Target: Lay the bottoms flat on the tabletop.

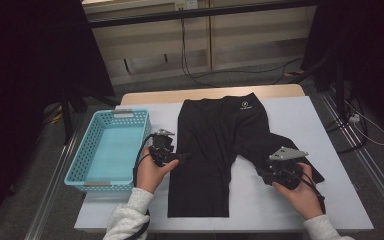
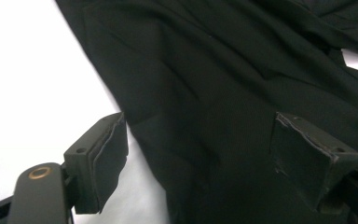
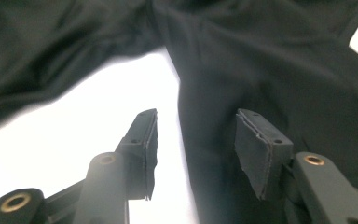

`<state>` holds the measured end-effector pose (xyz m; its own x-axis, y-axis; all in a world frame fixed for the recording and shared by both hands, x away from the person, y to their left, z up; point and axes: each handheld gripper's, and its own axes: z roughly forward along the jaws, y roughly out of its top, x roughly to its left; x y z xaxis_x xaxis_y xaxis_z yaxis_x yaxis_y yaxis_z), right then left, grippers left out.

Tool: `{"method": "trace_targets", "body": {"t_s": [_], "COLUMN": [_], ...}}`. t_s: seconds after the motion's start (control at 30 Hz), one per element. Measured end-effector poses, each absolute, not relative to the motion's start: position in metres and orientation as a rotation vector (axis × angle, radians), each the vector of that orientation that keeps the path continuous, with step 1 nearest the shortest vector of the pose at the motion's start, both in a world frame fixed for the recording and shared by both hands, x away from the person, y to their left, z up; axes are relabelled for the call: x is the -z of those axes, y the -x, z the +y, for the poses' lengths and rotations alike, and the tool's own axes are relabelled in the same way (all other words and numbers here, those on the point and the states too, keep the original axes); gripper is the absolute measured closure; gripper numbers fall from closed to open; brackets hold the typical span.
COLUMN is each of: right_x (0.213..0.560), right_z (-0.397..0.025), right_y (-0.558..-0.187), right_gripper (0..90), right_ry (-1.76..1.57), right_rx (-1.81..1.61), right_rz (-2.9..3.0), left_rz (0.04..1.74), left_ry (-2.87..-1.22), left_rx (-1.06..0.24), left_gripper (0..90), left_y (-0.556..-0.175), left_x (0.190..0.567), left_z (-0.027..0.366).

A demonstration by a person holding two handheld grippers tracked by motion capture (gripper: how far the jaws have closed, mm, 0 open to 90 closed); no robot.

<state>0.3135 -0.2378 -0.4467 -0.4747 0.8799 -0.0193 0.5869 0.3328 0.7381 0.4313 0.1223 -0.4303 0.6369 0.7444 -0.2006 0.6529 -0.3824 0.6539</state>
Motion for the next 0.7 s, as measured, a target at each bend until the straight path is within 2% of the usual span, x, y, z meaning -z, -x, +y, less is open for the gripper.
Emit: {"method": "trace_targets", "body": {"t_s": [0.27,0.43,0.7], "right_x": [0.455,0.454,0.450], "right_z": [-0.241,-0.248,-0.245], "right_y": [-0.313,-0.314,-0.309], "right_gripper": [64.9,88.3,89.9], "right_ry": [-1.303,-1.330,-1.340], "right_rx": [-0.865,-0.865,-0.918], "right_rz": [2.201,2.196,2.254], "left_rz": [1.074,1.073,1.064], "left_ry": [-2.142,-2.144,-2.144], "left_rx": [-0.166,-0.162,-0.166], "left_gripper": [19.4,19.4,19.4], "left_y": [-0.432,-0.431,-0.431], "left_x": [0.431,0.430,0.429], "left_z": [0.117,0.117,0.117]}}
